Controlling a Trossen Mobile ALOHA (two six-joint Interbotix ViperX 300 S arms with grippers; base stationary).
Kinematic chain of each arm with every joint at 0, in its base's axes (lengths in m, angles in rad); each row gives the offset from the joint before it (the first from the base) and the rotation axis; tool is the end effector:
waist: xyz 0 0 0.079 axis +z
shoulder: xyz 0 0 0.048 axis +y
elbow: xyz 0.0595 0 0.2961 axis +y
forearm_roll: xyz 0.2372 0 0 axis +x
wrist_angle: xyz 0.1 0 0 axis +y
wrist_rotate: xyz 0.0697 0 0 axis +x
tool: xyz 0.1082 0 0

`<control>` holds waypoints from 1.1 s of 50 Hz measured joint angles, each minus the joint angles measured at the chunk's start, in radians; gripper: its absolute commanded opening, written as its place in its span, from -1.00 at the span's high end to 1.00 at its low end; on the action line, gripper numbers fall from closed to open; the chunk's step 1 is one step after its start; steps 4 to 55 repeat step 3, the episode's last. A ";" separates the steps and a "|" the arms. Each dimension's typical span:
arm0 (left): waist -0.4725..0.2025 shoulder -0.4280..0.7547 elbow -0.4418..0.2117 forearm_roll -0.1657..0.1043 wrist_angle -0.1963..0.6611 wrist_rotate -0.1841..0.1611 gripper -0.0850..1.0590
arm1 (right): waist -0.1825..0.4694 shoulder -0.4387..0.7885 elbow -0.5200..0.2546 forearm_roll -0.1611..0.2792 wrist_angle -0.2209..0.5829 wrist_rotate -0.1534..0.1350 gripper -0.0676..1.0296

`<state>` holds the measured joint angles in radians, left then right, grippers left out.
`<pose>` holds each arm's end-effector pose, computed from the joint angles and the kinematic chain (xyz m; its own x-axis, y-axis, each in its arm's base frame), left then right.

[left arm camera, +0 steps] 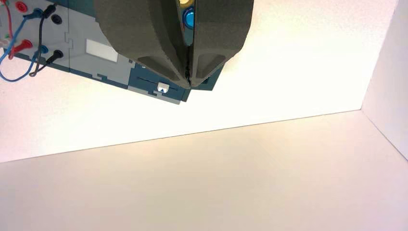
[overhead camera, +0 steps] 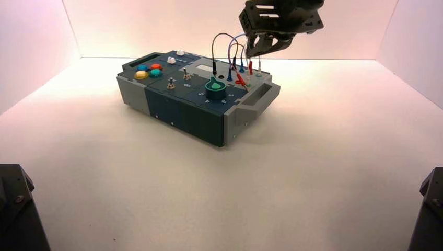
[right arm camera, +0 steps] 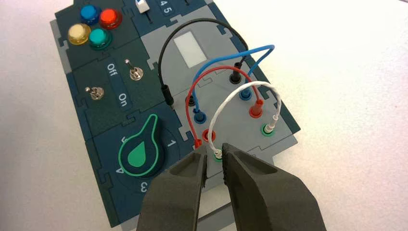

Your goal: Insert the white wire.

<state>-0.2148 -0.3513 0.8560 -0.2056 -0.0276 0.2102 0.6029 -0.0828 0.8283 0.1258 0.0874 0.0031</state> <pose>0.3980 -0.0858 0.1807 0.8688 -0.1838 -0.4597 0.2104 0.9776 0.0067 0.3303 0.2297 0.0667 0.5483 0.3907 -0.7394 -0.4904 0.8664 0.0943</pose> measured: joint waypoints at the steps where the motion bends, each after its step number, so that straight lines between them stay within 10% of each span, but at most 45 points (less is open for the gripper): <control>1: 0.000 0.000 0.000 0.002 0.000 0.000 0.91 | 0.000 -0.003 0.000 0.000 0.002 0.000 0.53; 55: 0.000 0.000 0.002 0.000 -0.002 0.000 0.91 | 0.000 -0.005 0.000 0.000 0.002 0.002 0.53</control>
